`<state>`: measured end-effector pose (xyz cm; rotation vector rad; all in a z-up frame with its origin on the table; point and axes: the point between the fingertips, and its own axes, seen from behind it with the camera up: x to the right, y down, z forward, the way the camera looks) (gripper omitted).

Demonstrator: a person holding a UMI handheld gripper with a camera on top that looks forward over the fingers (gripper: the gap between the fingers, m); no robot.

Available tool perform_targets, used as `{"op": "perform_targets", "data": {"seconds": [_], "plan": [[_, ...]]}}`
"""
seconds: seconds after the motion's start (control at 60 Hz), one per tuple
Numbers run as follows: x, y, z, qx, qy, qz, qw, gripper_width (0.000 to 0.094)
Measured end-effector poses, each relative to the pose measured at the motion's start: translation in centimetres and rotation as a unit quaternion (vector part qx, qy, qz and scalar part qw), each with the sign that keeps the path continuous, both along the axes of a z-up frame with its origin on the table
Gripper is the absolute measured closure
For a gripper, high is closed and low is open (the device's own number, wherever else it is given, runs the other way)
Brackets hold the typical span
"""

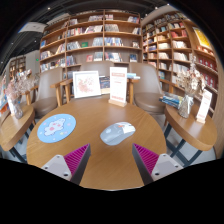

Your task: Arrange mouse

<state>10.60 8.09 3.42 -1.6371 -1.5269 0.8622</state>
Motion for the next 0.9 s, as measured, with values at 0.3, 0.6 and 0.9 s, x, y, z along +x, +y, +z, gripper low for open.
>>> {"op": "perform_targets", "data": {"seconds": [0.3, 0.6, 0.9], "plan": [[-4.7, 0.2, -3.3, 0.01, -0.027, -0.001, 1.0, 0.0084], [-8.8, 1.0, -4.9, -0.004, -0.043, -0.005, 0.999, 0.0077], [-14.1, 0.9, -4.8, -0.004, -0.058, 0.008, 0.998, 0.0078]]}}
